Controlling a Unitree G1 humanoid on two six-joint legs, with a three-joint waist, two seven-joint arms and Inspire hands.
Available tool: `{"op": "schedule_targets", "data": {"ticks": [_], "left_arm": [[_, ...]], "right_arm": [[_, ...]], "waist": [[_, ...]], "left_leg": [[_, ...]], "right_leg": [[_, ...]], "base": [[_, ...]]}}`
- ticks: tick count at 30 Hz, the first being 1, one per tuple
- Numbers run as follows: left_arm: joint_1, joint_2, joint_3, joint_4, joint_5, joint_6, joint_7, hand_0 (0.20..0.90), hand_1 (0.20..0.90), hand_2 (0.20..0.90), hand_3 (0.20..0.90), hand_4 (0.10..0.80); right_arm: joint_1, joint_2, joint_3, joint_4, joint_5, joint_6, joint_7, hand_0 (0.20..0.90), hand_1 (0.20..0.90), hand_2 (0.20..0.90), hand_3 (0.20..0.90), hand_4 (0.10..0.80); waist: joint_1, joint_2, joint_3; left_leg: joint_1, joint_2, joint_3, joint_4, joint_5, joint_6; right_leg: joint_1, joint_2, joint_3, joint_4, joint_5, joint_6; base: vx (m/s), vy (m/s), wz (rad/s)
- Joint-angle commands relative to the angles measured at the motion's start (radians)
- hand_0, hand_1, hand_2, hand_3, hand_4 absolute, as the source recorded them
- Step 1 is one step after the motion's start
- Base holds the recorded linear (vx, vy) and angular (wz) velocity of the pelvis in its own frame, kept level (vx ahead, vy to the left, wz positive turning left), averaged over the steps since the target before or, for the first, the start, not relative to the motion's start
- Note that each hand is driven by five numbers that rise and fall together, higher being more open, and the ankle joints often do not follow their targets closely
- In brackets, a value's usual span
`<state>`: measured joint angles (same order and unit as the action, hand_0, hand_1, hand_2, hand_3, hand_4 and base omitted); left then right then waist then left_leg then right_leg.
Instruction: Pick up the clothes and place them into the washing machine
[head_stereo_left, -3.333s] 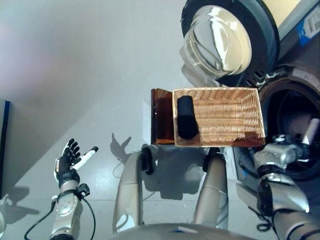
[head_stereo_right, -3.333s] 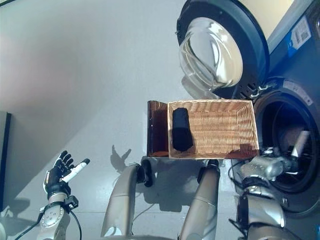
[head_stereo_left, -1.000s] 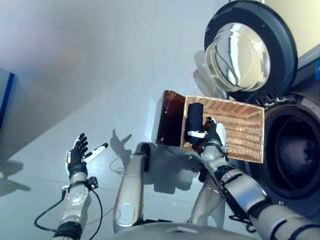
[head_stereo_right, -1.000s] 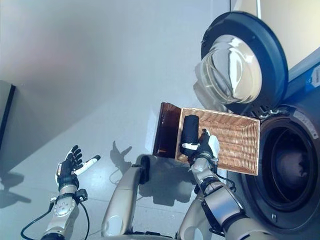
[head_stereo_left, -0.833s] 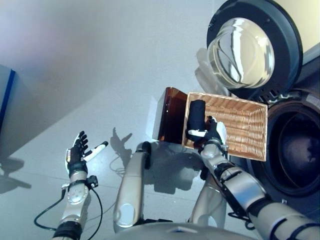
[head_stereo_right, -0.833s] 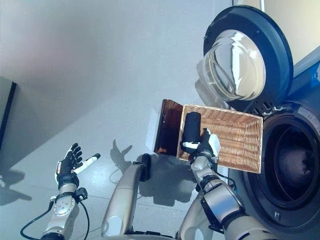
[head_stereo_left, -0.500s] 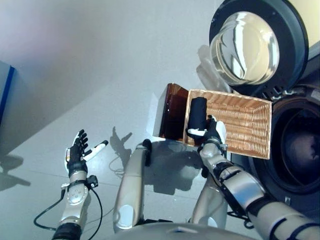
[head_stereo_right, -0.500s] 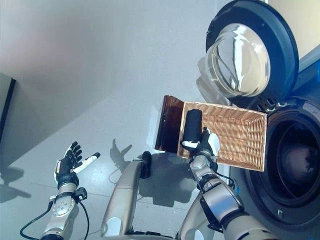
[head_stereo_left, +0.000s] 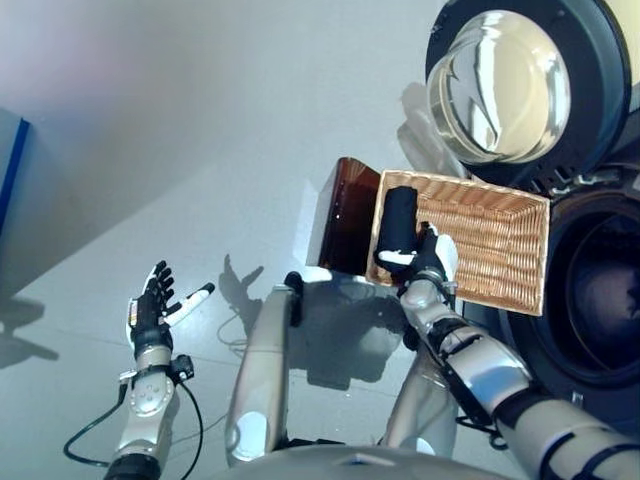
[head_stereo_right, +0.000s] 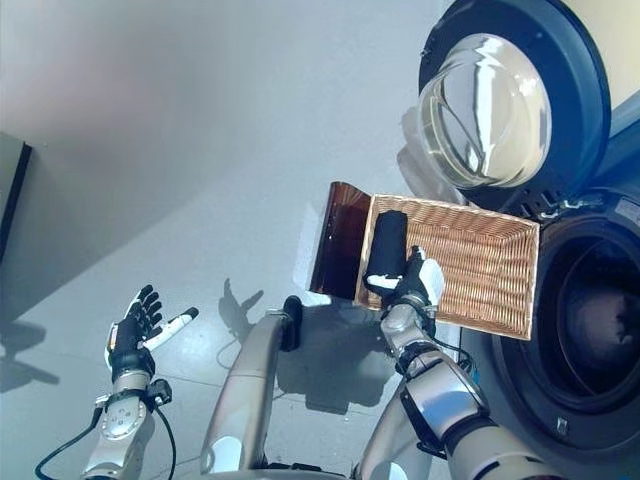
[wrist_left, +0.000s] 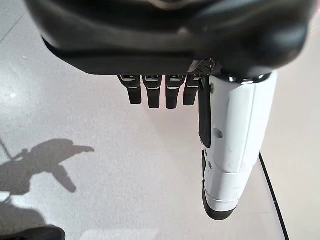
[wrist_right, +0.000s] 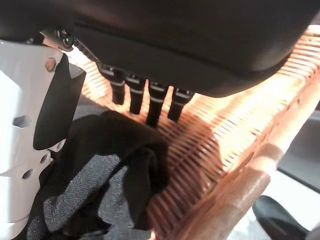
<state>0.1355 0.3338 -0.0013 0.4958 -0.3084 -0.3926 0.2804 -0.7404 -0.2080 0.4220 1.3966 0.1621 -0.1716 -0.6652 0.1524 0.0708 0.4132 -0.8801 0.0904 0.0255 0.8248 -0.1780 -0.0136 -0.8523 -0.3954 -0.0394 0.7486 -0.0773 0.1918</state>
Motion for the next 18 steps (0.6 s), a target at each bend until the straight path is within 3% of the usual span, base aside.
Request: {"op": "schedule_targets", "data": {"ticks": [1,17,18], "left_arm": [[0.060,0.098,0.067,-0.092,0.007,-0.067,0.016,0.900,0.900,0.900,0.900,0.800],[0.064,0.107,0.074,-0.097,0.009,-0.062,0.020,0.900,0.900,0.900,0.900,0.800],[0.063,0.107,0.076,-0.094,0.008,-0.063,0.019,0.900,0.900,0.900,0.900,0.800]], "right_arm": [[-0.083,-0.027,0.017,-0.008,-0.053,-0.024,0.001,0.900,0.900,0.900,0.900,0.800],[-0.139,-0.008,0.039,-0.011,-0.056,-0.023,0.002,0.900,0.900,0.900,0.900,0.800],[-0.139,-0.006,0.040,-0.014,-0.056,-0.023,0.003,0.543,0.543,0.543,0.543,0.545]], "waist": [[0.037,0.024,-0.037],[0.044,0.027,-0.039],[0.044,0.026,-0.040]], "left_leg": [[-0.031,0.024,-0.031,0.014,-0.015,-0.060],[-0.072,0.022,-0.028,0.041,-0.023,-0.054],[-0.074,0.021,-0.028,0.042,-0.023,-0.053]], "right_leg": [[-0.030,-0.015,0.049,0.056,0.001,-0.058],[-0.078,-0.019,0.061,0.092,-0.010,-0.063],[-0.082,-0.019,0.062,0.095,-0.010,-0.062]], "base": [[-0.014,0.016,0.03],[0.002,0.003,0.00],[0.000,0.000,0.00]]}}
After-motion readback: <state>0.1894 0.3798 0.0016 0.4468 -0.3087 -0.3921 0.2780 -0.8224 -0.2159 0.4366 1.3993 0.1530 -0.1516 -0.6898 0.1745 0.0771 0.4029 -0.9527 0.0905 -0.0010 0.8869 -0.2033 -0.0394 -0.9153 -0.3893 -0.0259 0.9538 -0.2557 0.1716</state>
